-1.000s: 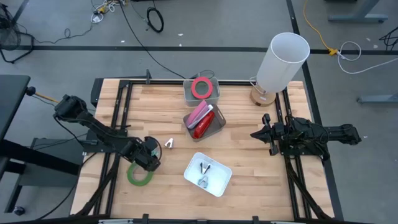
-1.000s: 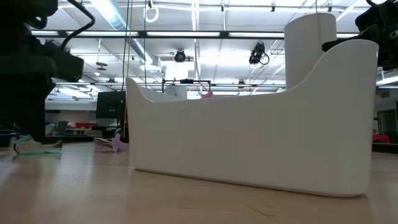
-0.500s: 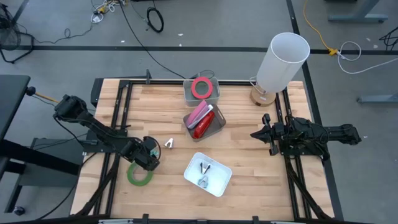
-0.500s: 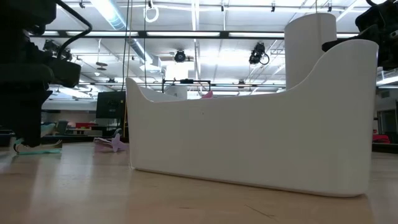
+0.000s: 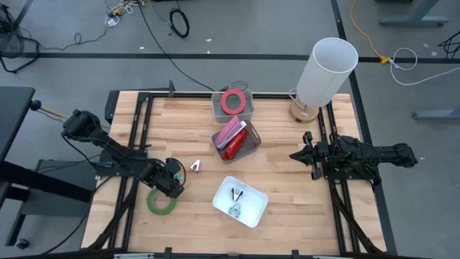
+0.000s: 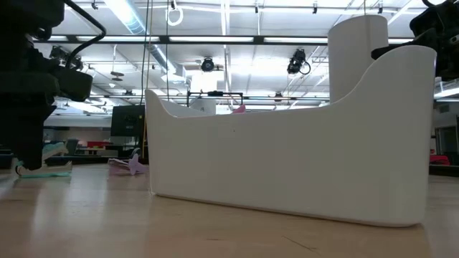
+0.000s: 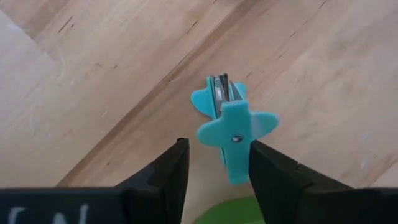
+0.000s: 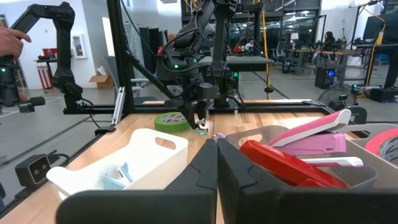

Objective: Pick and place Stapler, Stapler remover, tape
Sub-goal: Put the light blue staple remover into the white bin

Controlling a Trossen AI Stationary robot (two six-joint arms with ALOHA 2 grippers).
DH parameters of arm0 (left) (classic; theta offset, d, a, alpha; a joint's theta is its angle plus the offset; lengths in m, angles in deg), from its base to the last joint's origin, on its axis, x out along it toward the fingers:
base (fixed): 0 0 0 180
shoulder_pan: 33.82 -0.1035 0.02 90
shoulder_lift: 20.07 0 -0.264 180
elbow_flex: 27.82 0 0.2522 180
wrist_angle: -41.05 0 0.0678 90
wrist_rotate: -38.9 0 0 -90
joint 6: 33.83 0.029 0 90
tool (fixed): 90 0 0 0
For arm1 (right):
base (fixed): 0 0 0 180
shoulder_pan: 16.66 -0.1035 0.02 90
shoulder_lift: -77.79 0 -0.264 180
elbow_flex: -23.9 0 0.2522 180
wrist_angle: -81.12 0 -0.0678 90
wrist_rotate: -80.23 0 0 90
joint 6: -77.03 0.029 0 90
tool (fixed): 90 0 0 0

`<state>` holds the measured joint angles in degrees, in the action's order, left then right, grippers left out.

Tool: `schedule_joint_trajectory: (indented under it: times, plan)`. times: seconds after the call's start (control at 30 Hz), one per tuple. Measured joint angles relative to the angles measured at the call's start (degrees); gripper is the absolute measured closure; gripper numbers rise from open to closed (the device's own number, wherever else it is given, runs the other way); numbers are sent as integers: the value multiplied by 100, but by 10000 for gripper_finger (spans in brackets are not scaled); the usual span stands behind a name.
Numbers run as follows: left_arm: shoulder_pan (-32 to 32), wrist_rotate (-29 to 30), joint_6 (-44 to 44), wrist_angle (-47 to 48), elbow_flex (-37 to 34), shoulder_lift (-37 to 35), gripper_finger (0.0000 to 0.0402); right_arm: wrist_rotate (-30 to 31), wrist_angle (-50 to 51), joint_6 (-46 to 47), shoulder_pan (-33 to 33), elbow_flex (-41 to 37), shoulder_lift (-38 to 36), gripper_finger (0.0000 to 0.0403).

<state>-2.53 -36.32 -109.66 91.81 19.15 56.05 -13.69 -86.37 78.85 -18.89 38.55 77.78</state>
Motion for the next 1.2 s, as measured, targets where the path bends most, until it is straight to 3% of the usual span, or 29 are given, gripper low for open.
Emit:
schedule_joint_trajectory:
  times: [0.97, 1.2]
  plan:
    - [0, -4, 17, 4, 3, 0, 347, 1, 0, -2, 0, 0, 0, 401]
    - [0, -4, 15, 2, 7, 0, 349, 0, 0, 0, 0, 0, 0, 401]
